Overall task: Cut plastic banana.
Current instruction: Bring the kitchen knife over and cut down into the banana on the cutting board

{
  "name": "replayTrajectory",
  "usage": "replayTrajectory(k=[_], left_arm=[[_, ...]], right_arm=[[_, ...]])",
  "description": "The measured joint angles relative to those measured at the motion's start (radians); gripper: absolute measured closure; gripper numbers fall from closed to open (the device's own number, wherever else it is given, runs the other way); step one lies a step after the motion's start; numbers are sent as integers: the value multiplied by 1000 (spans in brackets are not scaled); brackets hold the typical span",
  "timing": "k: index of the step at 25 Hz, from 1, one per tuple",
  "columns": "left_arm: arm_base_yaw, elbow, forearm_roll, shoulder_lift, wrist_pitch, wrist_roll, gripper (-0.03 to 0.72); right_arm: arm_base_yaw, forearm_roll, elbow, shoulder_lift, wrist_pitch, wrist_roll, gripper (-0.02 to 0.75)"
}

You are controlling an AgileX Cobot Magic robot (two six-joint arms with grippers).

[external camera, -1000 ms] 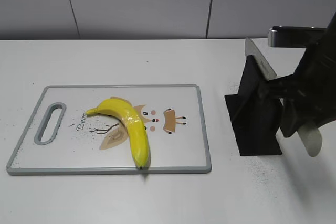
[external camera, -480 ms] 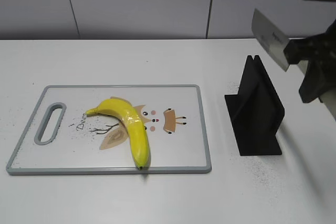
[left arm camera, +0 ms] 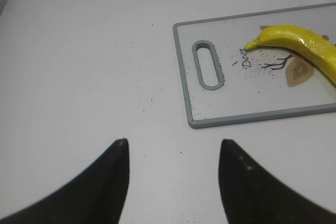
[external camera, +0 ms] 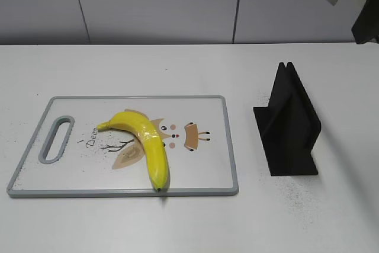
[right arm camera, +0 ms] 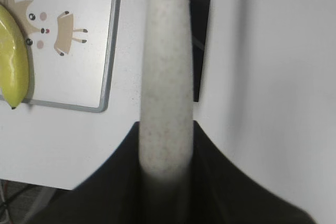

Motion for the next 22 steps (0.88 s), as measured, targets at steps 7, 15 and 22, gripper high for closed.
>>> replayTrajectory(k=[7, 15, 22], left_arm=[[0, -84, 0, 110, -45, 38, 163], [0, -193, -29, 474, -179, 175, 72], [-9, -415, -146, 858, -151, 499, 70]], right_arm=[[0, 28, -9, 73, 9, -329, 576], [0, 91, -134, 238, 10, -654, 576], [1, 200, -248, 370, 9, -965, 577]])
